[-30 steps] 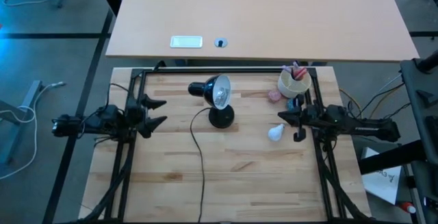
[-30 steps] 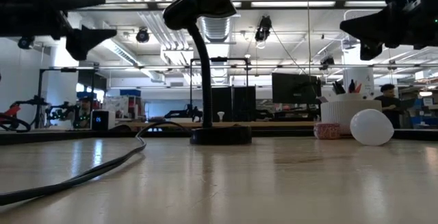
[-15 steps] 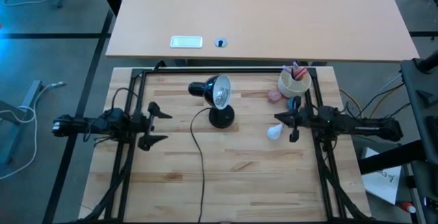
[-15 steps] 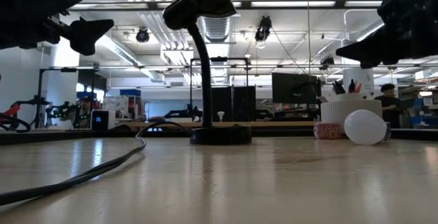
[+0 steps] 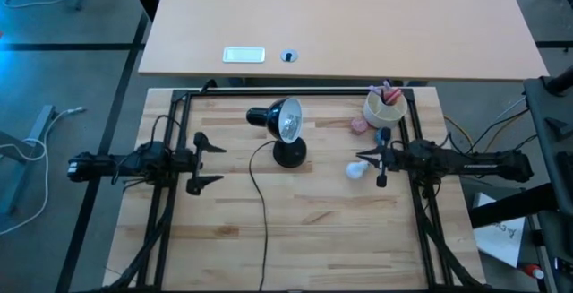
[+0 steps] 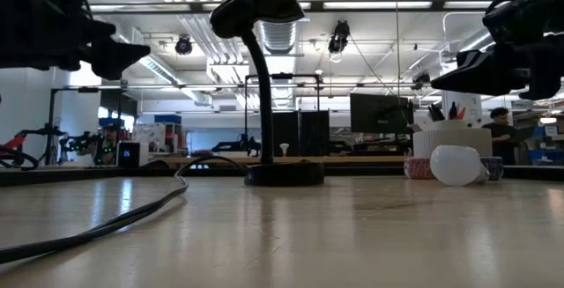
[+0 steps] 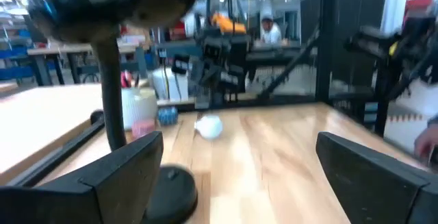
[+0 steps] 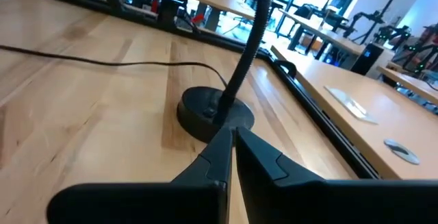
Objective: Screw lightbulb
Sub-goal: Return to Home Position
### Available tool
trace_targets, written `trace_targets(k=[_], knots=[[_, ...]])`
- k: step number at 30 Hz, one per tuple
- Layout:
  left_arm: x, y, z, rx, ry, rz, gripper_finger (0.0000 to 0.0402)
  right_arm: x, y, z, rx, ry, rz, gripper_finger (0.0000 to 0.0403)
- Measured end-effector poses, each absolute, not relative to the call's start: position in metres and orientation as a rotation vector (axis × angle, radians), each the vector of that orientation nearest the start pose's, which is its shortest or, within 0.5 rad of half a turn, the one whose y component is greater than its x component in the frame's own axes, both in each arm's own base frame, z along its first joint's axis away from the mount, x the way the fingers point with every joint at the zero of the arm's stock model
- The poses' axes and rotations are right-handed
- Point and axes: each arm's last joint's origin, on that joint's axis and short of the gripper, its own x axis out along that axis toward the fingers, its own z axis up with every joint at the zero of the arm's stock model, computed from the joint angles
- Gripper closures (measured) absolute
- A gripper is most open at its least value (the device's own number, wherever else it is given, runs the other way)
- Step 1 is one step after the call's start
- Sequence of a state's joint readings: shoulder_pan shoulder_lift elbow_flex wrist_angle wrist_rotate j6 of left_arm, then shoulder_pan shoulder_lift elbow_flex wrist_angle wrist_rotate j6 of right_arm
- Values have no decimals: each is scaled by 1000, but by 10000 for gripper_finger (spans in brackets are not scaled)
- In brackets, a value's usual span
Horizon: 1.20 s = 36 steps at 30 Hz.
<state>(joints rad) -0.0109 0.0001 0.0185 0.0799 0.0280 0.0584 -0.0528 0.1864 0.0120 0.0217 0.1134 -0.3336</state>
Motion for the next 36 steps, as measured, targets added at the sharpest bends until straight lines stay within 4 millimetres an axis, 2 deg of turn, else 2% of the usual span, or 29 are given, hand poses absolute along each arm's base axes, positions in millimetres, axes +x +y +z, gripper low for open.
trace_targets(k=[4,9,36], knots=[[98,-2,170,86,-22,-31,27,108,-9,153,-337,189,-137,389],[101,-2,165,39,41,-30,27,108,-9,153,-337,191,-136,389],[112,-2,147,41,248,-35,27,108,-9,153,-337,192,-136,389]])
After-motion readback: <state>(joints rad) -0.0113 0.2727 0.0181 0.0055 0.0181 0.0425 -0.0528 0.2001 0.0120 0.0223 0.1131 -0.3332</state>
